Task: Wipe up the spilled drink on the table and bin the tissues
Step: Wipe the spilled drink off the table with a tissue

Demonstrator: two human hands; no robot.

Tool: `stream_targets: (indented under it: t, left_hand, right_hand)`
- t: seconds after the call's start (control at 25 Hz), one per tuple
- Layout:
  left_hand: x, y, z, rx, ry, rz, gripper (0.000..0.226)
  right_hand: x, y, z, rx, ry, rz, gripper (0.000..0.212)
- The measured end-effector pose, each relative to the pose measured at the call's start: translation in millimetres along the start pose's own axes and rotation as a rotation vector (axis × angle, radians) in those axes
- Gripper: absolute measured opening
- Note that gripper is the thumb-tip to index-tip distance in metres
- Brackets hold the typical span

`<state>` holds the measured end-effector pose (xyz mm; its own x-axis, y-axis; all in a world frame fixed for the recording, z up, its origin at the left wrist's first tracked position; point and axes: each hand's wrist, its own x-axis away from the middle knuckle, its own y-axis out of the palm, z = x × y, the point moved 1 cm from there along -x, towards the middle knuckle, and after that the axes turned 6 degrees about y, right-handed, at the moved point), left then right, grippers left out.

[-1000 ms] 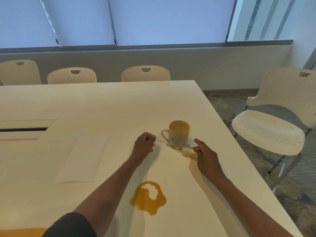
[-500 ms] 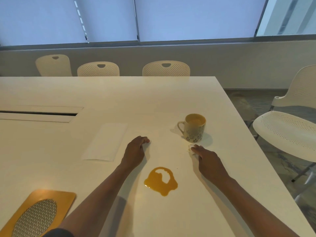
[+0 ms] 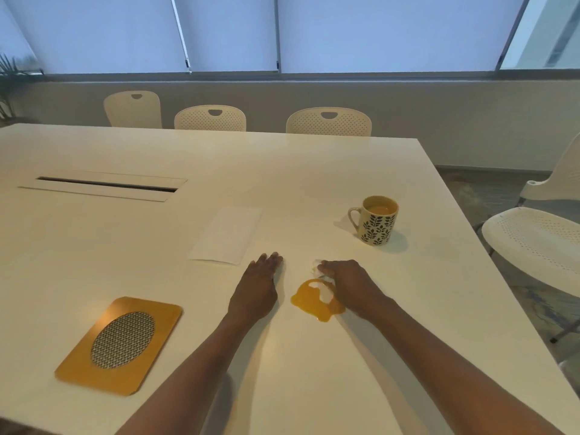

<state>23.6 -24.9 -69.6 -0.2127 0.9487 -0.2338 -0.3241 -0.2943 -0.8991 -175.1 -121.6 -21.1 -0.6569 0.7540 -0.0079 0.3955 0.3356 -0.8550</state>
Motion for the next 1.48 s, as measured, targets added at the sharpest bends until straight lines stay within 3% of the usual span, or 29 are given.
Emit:
stream_targets:
  t: [0.28, 0.52, 0.68, 0.92, 1.08, 1.28, 1.48]
  left_hand:
    - [50, -10, 17, -0.006, -0.036, -0.034, 0.067]
    - [62, -16, 20, -0.005, -0.015, -0.058, 0.066]
    - [62, -16, 20, 0.003, -0.027, -0.085, 0.067]
    - [61, -17, 20, -0.016, -0.026, -0.109, 0.066]
    - [62, -18, 19, -0.01, -0.023, -0.1, 0.068]
    - [62, -19, 20, 0.006, -0.033, -0.076, 0.069]
    - [61, -20, 21, 0.022, -0.039, -0.075, 0.069]
  right_hand:
    - [1, 8, -47, 0.205, -0.104, -0.118, 0.029]
    - [34, 18, -38, 0.315, -0.155, -0.049, 0.037]
    - [51, 18, -20, 0.409, -0.105, 0.052, 0.042]
    - [63, 9, -7, 0.347, -0.044, 0.022, 0.039]
    - [69, -3, 3, 0.293, 0.045, 0.132, 0.015]
    - [54, -9, 11, 0.152, 0.276, 0.32, 0.023]
    - [37, 12, -14, 0.173, 0.302, 0.232, 0.025]
